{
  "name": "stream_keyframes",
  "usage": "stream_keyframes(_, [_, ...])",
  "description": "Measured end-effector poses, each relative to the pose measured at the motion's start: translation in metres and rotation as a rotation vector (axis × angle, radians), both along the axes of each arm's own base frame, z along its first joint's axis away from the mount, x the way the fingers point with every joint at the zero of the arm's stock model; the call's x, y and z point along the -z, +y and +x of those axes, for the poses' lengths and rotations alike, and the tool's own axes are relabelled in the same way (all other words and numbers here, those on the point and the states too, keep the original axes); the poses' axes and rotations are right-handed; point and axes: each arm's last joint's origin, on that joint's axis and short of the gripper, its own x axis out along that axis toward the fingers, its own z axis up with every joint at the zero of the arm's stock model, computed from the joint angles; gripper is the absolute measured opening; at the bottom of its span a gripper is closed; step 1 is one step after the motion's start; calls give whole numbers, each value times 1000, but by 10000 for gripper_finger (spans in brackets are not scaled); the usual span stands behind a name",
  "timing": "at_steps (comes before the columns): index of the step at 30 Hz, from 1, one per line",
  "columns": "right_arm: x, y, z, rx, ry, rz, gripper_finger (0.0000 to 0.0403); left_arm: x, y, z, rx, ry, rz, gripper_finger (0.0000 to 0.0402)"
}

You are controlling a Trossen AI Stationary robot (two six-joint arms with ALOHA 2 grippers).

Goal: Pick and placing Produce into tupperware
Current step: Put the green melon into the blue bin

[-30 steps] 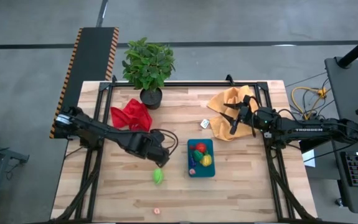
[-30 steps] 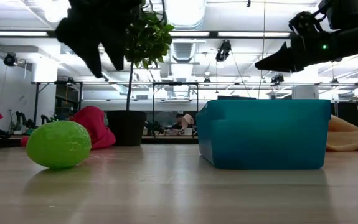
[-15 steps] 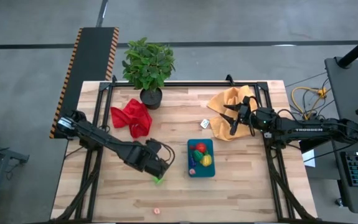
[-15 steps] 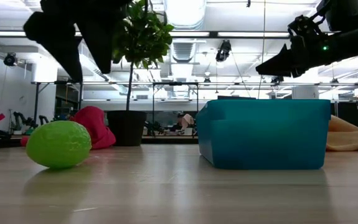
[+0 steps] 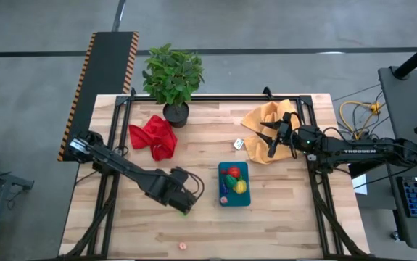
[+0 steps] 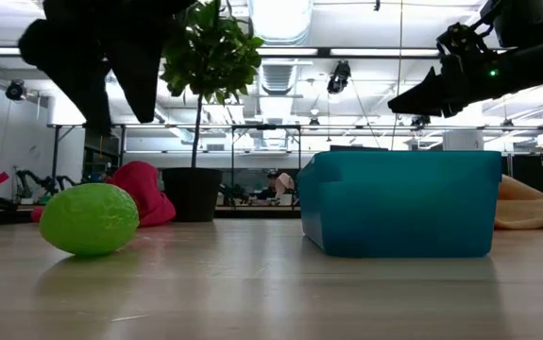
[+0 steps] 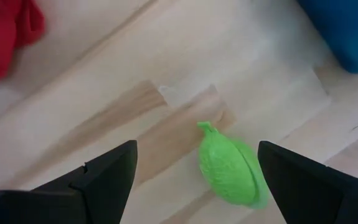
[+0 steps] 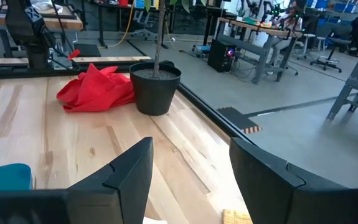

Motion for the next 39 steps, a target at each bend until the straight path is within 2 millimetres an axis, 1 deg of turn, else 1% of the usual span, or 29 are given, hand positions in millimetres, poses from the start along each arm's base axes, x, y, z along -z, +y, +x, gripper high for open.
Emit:
stream_keyframes(7, [0,0,0,0,0,-1,206,-1,2,1,157,22,44,317])
stream_keyframes(14, [0,0,0,0,0,-1,206,-1,8,5,164,23,27,321])
stream_keyframes(18, [0,0,0,0,0,-1,206,-1,12,10,153,8,-12,346])
stream_keyframes(24, [0,0,0,-1,0,-4,206,3,14,17,235,-34,-35,390])
stream_keyframes(25, [0,0,0,-1,1,-4,206,3,14,19,227,-45,-54,393])
stream_keyframes(28, [0,0,0,-1,0,-4,206,4,15,20,113,-39,-161,395])
stream_keyframes(30, [0,0,0,-1,0,-4,206,4,14,19,67,-33,-206,395])
stream_keyframes(34, [0,0,0,-1,0,-4,206,6,5,15,18,-28,-240,395])
stream_keyframes(39, [0,0,0,-1,0,-4,206,10,-1,11,-52,-25,-257,395])
